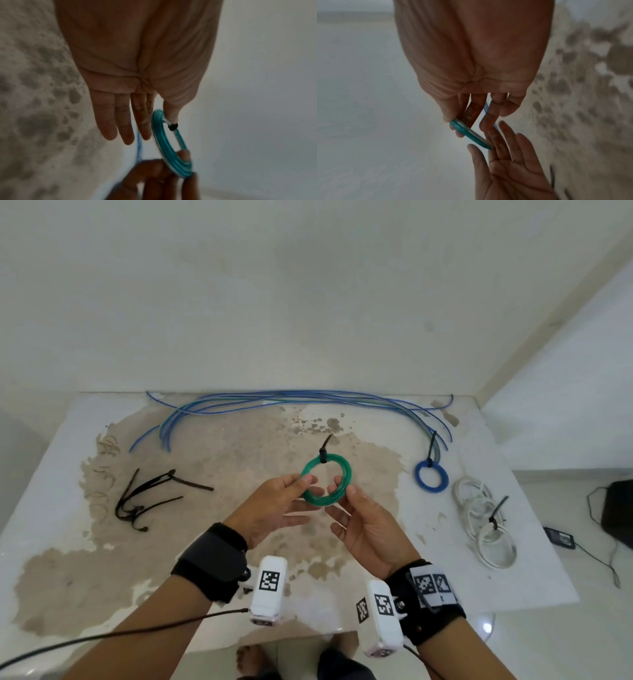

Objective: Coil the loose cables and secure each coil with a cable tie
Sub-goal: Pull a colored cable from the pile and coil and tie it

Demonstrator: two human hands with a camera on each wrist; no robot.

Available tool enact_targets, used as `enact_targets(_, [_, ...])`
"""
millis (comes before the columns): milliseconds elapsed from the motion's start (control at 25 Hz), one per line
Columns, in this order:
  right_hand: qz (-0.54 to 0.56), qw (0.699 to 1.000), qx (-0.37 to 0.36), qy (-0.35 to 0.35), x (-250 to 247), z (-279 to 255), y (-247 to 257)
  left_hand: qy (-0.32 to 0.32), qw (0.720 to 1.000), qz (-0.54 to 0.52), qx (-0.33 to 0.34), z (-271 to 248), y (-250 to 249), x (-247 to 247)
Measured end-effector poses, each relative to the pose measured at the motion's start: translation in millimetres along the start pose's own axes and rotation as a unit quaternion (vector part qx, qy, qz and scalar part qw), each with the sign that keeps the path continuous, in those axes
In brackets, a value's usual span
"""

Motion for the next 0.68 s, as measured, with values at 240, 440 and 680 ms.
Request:
enact_targets(240, [-0.451, 0.882, -0.058, -0.121, -117, -5, 51, -0.037, 0.901, 0.428, -0.065, 80, 65, 35])
enact_targets(440, [-0.671, 0.695, -0.145, -0.213, -201, 24, 119, -0.043, 0.794, 0.598, -0.104, 123, 85, 69])
enact_targets(680, [-0.797, 0.56, -0.083, -0.211, -237, 63, 135, -0.081, 0.753, 0.642, -0.121, 122, 101, 82])
Point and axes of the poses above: each hand's wrist, its own z-axis towards the middle knuckle, its own x-axis out of the palm, y = z × x, the point moved 5 cm from there along z, towards the middle knuckle, and after that the axes turned 14 degrees about z, right-handed, at the moved point
